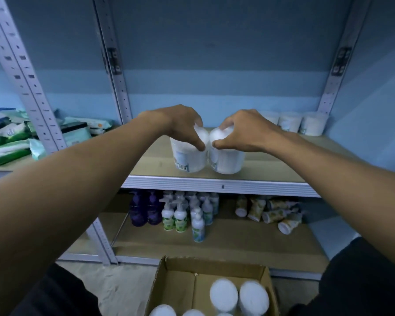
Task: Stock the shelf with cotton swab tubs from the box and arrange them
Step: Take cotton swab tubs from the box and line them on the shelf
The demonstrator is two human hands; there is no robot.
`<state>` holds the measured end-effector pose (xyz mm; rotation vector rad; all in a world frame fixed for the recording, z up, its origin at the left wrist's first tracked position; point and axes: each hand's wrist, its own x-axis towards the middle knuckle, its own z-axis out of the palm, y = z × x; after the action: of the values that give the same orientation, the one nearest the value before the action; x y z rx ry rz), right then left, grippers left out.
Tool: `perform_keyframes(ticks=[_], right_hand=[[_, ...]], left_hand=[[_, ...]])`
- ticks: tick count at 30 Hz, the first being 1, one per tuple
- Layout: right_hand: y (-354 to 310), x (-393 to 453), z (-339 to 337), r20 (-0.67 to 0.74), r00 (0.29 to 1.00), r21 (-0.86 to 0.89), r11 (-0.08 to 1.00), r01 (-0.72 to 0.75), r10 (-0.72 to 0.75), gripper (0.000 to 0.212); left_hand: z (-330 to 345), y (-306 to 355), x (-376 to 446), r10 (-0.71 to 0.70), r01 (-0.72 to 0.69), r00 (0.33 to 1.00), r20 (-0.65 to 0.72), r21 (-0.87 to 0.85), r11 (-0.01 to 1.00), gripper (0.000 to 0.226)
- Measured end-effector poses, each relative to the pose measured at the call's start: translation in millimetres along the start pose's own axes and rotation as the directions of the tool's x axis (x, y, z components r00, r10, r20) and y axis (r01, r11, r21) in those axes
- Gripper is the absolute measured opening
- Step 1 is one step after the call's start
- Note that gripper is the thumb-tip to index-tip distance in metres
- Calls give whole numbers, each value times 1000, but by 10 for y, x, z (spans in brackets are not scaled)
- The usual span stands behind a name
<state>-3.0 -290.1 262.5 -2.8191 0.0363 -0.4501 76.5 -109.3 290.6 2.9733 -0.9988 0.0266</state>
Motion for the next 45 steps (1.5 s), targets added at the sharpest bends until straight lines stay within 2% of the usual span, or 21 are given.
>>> perform_keyframes(ticks=[5,10,21,27,31,38,45], right_hand=[[150,163,82,19,999,3,999,-33,33,52],[266,267,217,69,996,0,998,-57,57,57],[396,382,428,98,992,35,996,-85,81,54],[373,368,364,156,984,-15,996,-84,85,70],[297,285,314,99,995,-56,998,-30,35,69],[186,177,346,98,995,-247,967,54,-31,47],[206,130,468,-11,997,-317,946,71,-78,44]], left_hand=[[62,-17,313,7,-7,999,32,3,1000,85],[222,-47,545,30,-30,998,63,-5,1000,79],[381,-143,720,83,-76,989,120,-64,995,66],[378,-167,663,69,-64,996,63,-79,995,71],[305,-113,568,77,-75,997,29,-65,995,72],[337,-39,404,84,-84,996,-5,-61,995,43],[470,-36,382,71,-79,994,-79,-110,991,38]])
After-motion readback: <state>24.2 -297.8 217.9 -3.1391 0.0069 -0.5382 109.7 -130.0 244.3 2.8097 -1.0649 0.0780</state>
